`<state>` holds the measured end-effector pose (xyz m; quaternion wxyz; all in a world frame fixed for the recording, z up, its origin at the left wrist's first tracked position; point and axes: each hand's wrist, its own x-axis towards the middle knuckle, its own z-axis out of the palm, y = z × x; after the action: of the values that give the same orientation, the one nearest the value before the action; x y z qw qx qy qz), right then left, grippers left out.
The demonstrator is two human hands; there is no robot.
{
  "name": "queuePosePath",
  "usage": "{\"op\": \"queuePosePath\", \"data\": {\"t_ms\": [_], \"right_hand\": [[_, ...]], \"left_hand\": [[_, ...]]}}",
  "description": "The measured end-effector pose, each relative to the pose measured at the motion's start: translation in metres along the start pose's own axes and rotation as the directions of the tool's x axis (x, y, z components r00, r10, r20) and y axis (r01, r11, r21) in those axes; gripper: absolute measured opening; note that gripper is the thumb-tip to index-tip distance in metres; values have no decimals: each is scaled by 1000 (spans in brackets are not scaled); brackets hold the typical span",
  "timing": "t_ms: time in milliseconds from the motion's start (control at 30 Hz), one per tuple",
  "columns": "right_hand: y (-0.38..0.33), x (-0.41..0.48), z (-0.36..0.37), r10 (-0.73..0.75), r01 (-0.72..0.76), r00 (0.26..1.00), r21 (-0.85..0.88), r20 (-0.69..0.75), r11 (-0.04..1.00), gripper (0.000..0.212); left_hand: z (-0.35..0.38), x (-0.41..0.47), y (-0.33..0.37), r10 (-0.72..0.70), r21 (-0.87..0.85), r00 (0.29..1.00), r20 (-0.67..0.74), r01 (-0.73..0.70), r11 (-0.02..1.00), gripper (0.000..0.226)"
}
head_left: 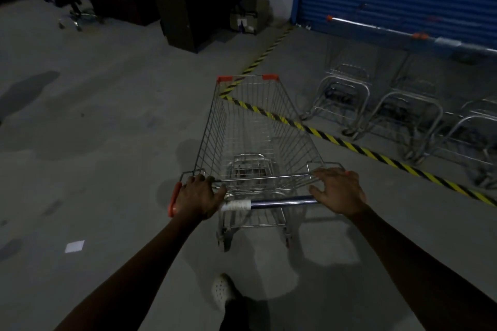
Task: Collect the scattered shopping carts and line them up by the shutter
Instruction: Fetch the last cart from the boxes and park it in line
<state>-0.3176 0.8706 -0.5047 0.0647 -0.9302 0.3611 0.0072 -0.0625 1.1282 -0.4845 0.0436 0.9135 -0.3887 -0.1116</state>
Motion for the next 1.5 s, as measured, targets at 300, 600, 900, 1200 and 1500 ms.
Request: {"op": "queuePosePath", "data": {"t_ms": [300,600,900,1200,1500], "right_hand": [[-36,142,-6,100,-100,995,-3,-20,995,76],[-47,282,7,122,-120,988,19,-93,993,51],[-43,452,-2,54,-49,984,38,-171,998,52],[-52,576,-25,302,-301,953,-84,0,950,85],[-50,684,-36,411,-409,911,-41,29,911,90]], "left_hand": [[-33,166,-44,65,53,998,23,-66,996,62],[-63,321,-66,107,46,994,17,-108,993,52],[-97,505,-74,177,61,984,18,-177,982,55],[-122,667,-70,237,49,970,49,-240,970,61],[-137,825,-56,343,9,938,37,-344,939,69]]}}
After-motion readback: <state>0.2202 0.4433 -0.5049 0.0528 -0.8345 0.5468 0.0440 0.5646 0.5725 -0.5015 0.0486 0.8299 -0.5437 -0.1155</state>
